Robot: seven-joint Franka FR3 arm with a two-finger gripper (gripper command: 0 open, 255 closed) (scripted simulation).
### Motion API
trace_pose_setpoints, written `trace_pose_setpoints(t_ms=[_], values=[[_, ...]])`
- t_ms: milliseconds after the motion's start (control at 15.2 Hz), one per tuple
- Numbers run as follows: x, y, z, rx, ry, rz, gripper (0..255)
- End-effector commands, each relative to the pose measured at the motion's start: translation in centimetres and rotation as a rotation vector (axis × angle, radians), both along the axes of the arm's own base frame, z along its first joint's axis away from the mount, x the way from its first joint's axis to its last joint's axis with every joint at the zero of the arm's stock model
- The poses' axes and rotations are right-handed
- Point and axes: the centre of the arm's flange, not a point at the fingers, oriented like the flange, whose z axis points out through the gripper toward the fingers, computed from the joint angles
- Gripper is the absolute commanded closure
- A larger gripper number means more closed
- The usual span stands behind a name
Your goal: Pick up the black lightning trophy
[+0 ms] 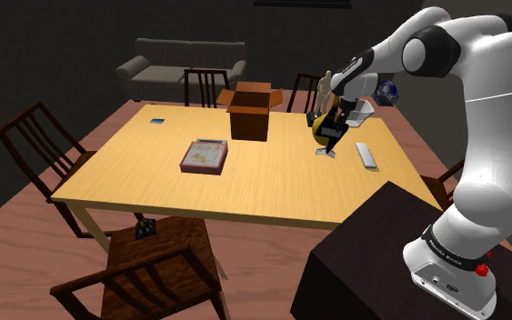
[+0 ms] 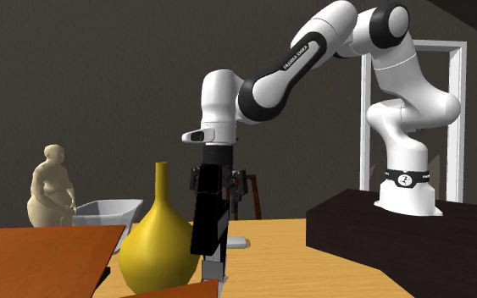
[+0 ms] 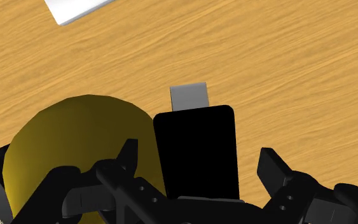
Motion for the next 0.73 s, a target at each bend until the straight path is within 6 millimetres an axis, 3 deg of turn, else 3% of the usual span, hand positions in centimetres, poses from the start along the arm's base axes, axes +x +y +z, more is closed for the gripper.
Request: trace_pose_setpoints(t_ms=[0, 660], values=[[0.05, -0.02, -0.2, 0.0, 0.0, 0.0, 255], [0.01, 0.03, 0.33, 0.0, 0.0, 0.0, 255]])
